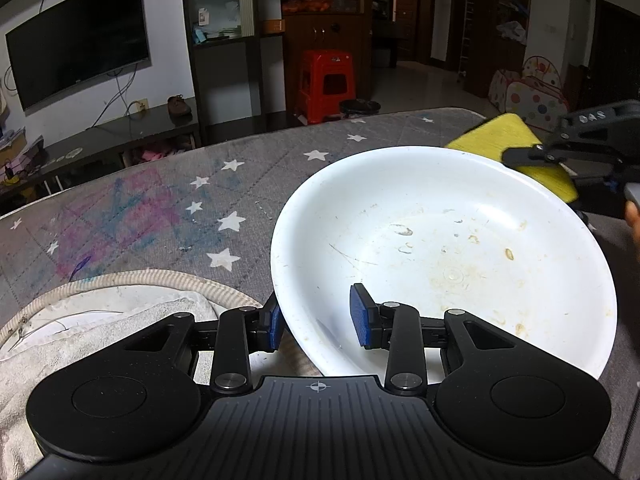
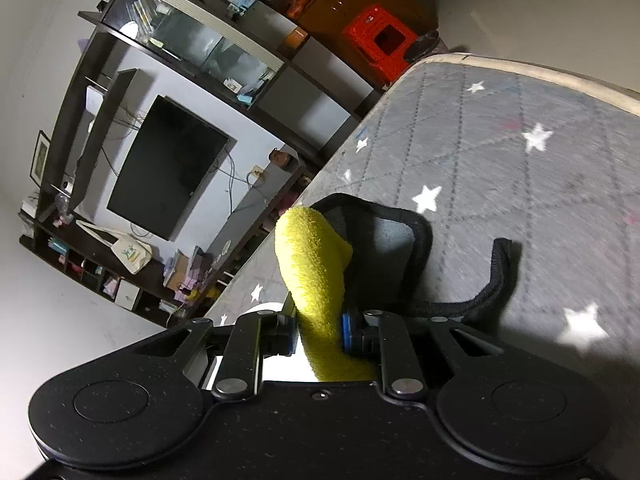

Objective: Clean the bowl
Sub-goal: 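Wipe the bowl rim with the cloth in the right tool, then keep wiping along the bowl rim with the right tool's cloth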

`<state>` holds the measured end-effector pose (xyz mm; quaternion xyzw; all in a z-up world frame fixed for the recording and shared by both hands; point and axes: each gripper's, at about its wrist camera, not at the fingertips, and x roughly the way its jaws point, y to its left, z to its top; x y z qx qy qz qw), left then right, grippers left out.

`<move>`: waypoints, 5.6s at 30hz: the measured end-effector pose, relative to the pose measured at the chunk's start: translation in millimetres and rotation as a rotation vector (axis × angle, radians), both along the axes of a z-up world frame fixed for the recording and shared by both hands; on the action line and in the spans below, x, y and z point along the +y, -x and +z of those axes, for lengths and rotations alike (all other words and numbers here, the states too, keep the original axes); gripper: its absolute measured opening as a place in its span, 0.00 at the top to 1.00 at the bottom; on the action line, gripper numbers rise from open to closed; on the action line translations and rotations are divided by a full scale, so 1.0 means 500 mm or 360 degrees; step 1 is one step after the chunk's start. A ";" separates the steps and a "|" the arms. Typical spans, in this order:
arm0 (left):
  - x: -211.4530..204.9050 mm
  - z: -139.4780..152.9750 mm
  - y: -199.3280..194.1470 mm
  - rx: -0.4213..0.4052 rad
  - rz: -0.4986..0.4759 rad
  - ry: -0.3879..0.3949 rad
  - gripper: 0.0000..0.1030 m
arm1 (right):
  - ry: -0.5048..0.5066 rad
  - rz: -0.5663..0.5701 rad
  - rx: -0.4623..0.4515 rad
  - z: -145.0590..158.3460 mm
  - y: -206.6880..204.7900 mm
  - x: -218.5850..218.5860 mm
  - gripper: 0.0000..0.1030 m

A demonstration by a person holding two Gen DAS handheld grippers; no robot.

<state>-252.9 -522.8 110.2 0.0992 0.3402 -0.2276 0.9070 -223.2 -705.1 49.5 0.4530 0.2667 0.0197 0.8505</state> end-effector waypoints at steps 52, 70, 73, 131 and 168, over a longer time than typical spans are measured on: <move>0.454 -0.031 -0.138 -0.0008 -0.0001 0.0011 0.61 | -0.0264 0.0235 -0.0089 -0.025 0.231 0.115 0.79; 0.493 -0.060 -0.194 -0.0034 -0.0013 -0.0010 0.60 | -0.0382 -0.0076 -0.0116 -0.061 0.174 0.023 0.79; 0.490 -0.061 -0.190 -0.0033 -0.0014 -0.0008 0.60 | -0.0375 -0.0090 -0.0102 -0.064 0.156 0.018 0.79; 0.520 -0.049 -0.260 0.0020 0.0183 -0.0056 0.55 | 0.0055 0.0091 -0.0014 -0.013 0.127 0.056 0.81; 0.481 -0.064 -0.206 -0.0065 0.0018 -0.0182 0.56 | 0.0075 -0.0023 -0.0028 -0.004 0.149 0.014 0.76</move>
